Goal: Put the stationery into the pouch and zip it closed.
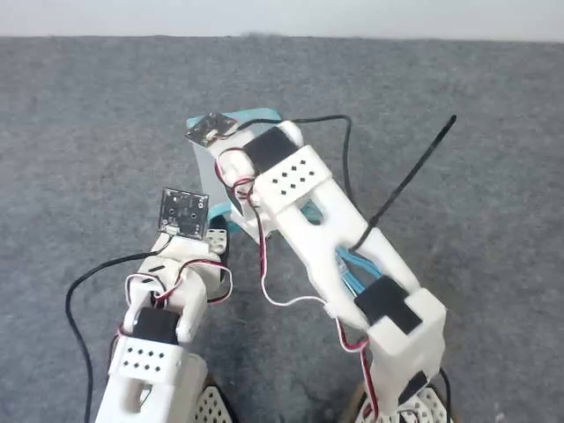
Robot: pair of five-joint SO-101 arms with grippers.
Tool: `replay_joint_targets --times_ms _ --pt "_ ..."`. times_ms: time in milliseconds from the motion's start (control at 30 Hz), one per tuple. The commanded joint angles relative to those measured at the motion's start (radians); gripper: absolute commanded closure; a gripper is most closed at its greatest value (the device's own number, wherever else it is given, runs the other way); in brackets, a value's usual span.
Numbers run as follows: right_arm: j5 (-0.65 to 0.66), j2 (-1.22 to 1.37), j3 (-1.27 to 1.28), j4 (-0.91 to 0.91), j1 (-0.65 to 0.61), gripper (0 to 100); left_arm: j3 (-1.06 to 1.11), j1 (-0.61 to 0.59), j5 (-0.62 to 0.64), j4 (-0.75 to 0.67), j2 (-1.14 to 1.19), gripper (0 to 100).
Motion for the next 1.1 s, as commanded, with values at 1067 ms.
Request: replay_joint_targets --times_ms 1067 --pt "0.133 -0.409 0.967 -0.541 0.378 84.3 -0.081 -0.417 -0.063 -0.071 0.002 99"
